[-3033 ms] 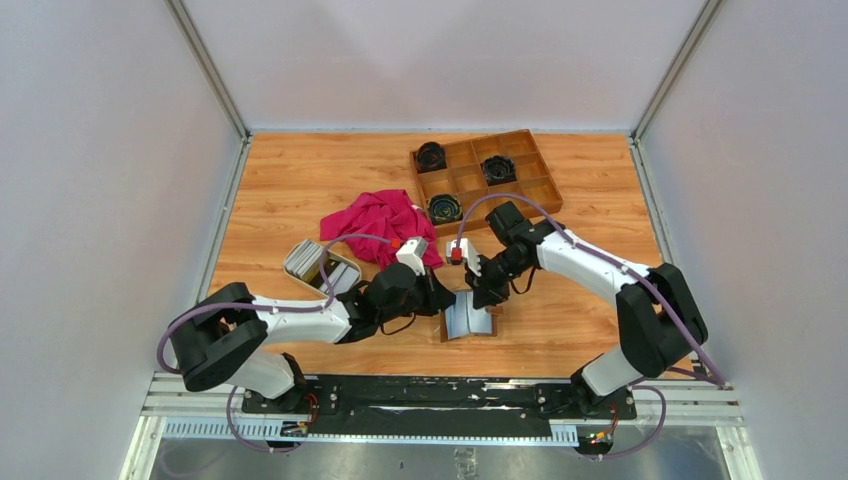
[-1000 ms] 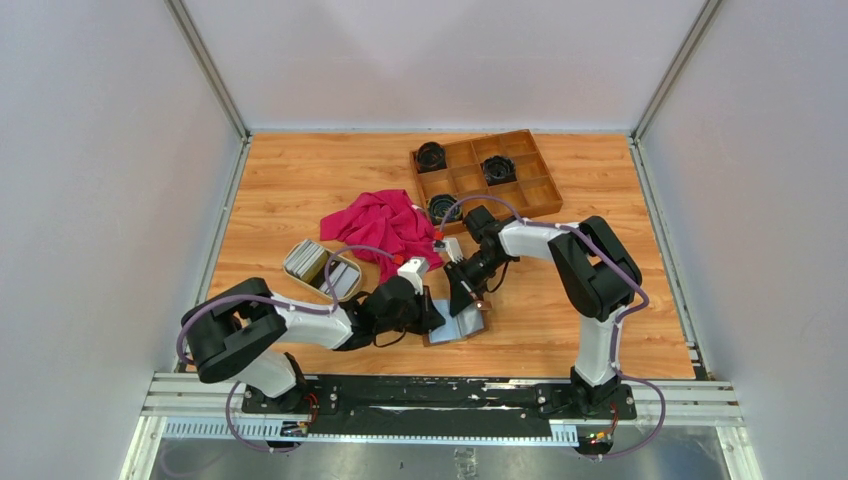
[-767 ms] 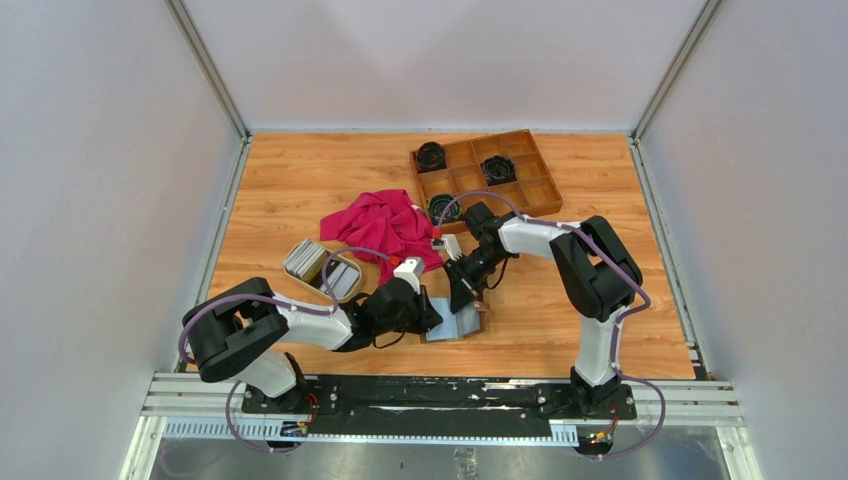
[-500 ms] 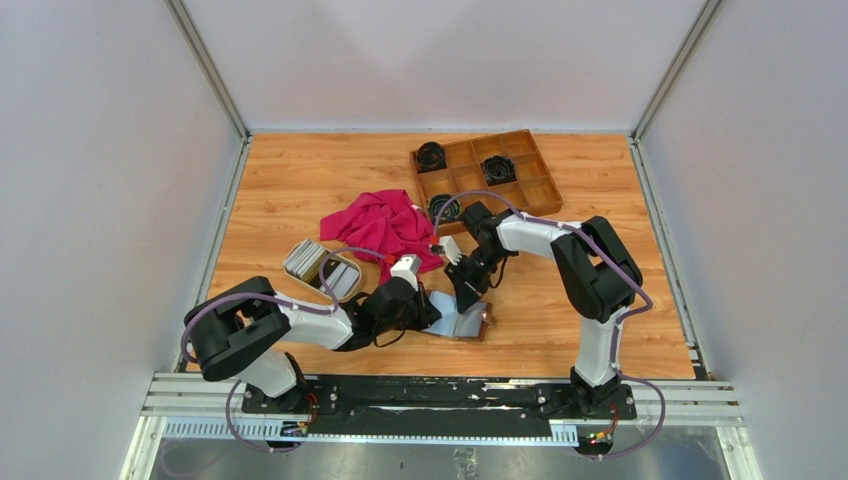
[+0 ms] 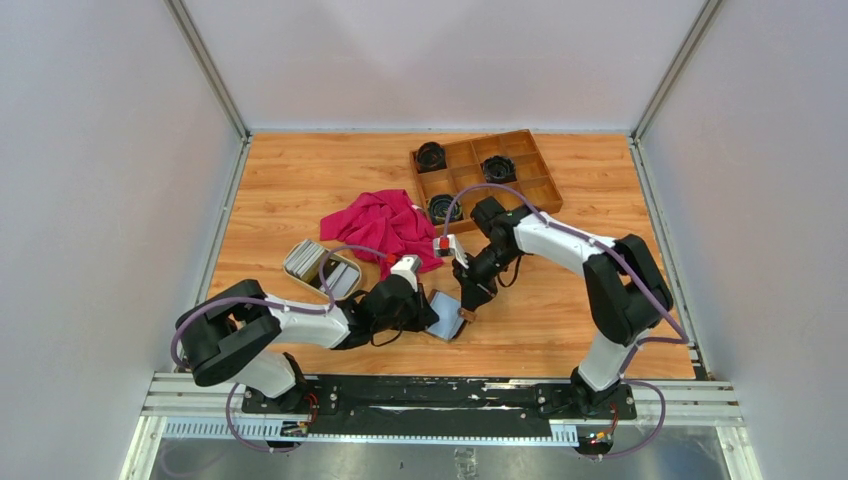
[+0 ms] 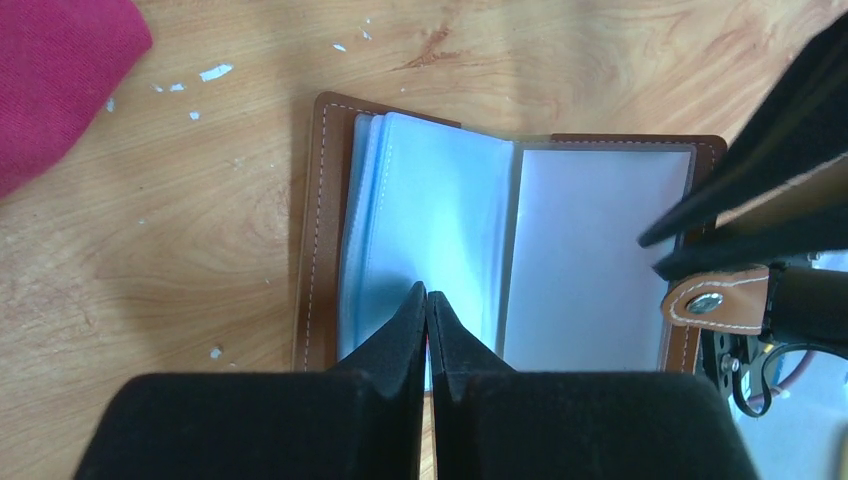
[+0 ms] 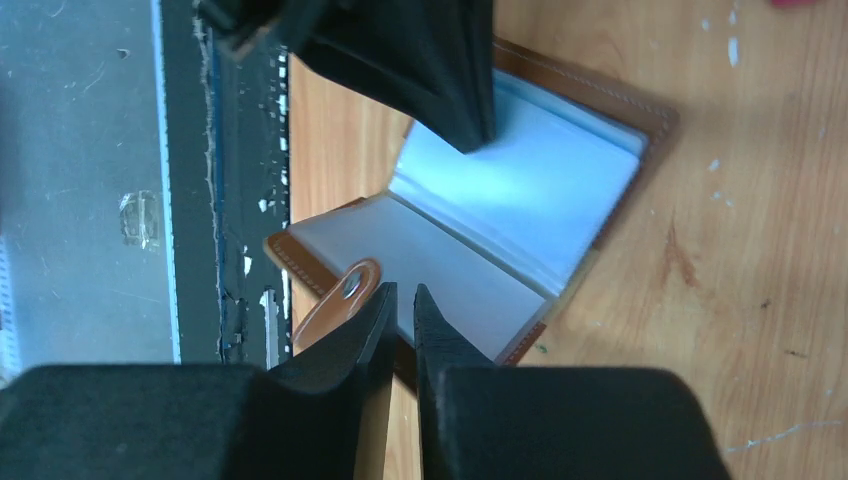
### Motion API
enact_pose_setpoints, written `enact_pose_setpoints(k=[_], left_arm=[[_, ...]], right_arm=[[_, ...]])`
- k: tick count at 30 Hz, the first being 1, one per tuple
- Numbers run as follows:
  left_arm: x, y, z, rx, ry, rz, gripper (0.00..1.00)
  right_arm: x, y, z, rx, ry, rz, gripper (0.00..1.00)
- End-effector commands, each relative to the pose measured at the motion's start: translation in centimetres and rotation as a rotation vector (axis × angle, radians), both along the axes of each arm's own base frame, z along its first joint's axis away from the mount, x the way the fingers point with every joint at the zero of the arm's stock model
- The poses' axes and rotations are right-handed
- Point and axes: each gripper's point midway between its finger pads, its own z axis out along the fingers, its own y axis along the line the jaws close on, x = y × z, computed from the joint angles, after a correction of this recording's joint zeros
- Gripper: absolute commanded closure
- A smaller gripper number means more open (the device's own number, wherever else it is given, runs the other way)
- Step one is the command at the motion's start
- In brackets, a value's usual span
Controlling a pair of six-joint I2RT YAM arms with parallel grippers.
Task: Put the credit cards into the card holder
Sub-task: Open the card holder at the center of the board.
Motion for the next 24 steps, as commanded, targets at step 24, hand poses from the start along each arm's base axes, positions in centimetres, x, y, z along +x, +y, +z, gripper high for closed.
enact_pose_setpoints(k=[24], left_arm=[[-0.2, -0.8, 5.5, -0.125, -0.071, -0.051, 0.73]], right_arm=[[-4.0, -3.6, -5.6, -0.138, -0.495, 0.514, 0.85]])
